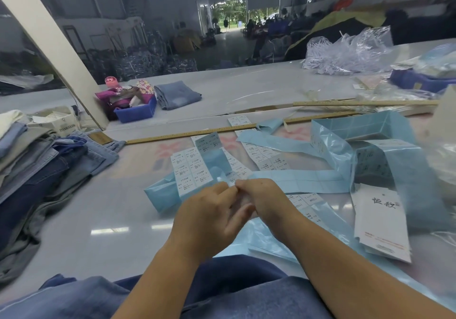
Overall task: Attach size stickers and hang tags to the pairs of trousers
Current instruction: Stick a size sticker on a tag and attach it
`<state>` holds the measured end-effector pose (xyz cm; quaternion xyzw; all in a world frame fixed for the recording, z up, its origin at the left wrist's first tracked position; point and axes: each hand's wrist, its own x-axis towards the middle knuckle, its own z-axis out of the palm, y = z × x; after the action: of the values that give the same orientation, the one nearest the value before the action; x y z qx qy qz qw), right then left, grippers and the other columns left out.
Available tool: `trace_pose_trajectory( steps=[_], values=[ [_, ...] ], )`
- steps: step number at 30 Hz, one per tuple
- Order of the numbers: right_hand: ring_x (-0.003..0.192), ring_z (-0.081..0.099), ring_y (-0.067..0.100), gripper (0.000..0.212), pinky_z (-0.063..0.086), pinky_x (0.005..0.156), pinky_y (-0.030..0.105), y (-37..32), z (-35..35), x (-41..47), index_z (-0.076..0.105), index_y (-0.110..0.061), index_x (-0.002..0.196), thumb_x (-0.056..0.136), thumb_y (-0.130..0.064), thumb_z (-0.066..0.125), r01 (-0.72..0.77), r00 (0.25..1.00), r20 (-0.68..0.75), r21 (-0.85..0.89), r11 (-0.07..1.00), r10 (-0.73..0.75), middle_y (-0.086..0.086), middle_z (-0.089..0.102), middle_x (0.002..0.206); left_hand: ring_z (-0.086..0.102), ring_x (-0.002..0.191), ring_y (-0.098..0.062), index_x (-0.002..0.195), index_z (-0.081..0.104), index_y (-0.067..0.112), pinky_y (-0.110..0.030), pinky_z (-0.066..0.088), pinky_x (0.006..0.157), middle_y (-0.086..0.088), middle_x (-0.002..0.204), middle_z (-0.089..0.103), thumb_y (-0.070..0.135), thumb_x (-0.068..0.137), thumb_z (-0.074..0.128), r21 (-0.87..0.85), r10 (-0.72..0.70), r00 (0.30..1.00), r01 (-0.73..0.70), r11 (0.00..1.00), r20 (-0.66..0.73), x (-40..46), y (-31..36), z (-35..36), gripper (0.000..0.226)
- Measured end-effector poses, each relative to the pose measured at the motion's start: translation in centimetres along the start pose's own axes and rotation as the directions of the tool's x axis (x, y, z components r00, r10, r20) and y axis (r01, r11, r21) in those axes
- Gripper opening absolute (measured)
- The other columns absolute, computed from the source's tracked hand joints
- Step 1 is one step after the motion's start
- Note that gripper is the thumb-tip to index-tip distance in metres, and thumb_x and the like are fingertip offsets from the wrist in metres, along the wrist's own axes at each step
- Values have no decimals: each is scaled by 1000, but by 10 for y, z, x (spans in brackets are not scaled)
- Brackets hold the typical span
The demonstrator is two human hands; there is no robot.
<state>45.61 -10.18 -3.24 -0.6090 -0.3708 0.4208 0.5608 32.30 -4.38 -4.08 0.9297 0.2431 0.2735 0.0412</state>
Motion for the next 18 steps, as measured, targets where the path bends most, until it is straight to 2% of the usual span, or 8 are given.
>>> trace_pose_trajectory(
  steps=[2, 4, 6, 8, 10, 14, 16, 18],
  values=[
    [61, 63, 12, 37, 52, 58, 22, -4, -13, -11, 71, -16, 65, 95, -19, 51, 23, 1000, 17, -1, 1000, -23, 1, 68, 67, 58, 74, -8, 93, 70, 29, -21, 47, 57, 12, 82, 61, 56, 91, 40, -263, -125, 992, 111, 958, -37, -1, 7, -3, 41],
    [67, 67, 16, 31, 55, 62, 25, -8, -29, -25, 72, -13, 80, 99, -21, 49, 29, 999, 28, 4, 1000, -29, 2, 72, 76, 61, 81, -5, 88, 67, 29, -18, 47, 57, 13, 85, 65, 49, 91, 47, -565, -409, 909, 299, 769, -76, 6, 18, -8, 28],
    [73, 69, 15, 31, 57, 68, 28, -10, -46, -43, 74, -18, 86, 101, -22, 47, 50, 997, 49, 26, 998, -52, 0, 74, 81, 63, 87, -11, 100, 59, 23, -23, 50, 61, 7, 95, 67, 45, 92, 60, -687, -608, 789, 492, 535, 92, 17, 32, -14, 23],
    [81, 69, 20, 30, 59, 75, 34, -13, -62, -65, 75, -20, 86, 100, -21, 49, 76, 996, 42, 60, 995, -79, 1, 74, 84, 65, 98, -28, 117, 57, 13, -41, 55, 80, -10, 107, 69, 43, 84, 70, -742, -536, 737, 612, 274, 411, 25, 56, -20, 46],
    [87, 70, 26, 26, 59, 80, 40, -14, -78, -88, 74, -19, 87, 99, -19, 52, 108, 993, 29, 76, 991, -110, 4, 74, 86, 68, 97, -37, 116, 65, 8, -54, 55, 88, -18, 105, 72, 33, 77, 76, -791, -365, 758, 606, 89, 540, 29, 88, -24, 48],
    [81, 72, 13, 18, 56, 69, 22, -13, -112, -134, 74, -17, 92, 94, -9, 58, 148, 987, 44, 126, 981, -155, 0, 76, 86, 70, 76, -32, 96, 71, 4, -44, 61, 67, -19, 86, 73, 22, 67, 72, -829, -335, 807, 547, 115, 486, 34, 146, -19, 35],
    [84, 72, 14, 13, 56, 73, 24, -8, -127, -157, 75, -17, 90, 87, -8, 66, 155, 986, 43, 115, 981, -161, 3, 76, 90, 69, 69, -30, 87, 72, 6, -39, 58, 61, -17, 79, 72, 23, 65, 74, -824, -320, 810, 551, 128, 492, 36, 169, -10, 27],
    [87, 71, 16, 19, 57, 77, 29, 3, -143, -178, 74, -16, 91, 75, -8, 67, 154, 987, 32, 91, 984, -157, 4, 76, 92, 68, 68, -32, 80, 72, 7, -42, 56, 64, -16, 75, 71, 29, 65, 76, -805, -321, 800, 573, 156, 507, 38, 191, -1, 27]
  ],
)
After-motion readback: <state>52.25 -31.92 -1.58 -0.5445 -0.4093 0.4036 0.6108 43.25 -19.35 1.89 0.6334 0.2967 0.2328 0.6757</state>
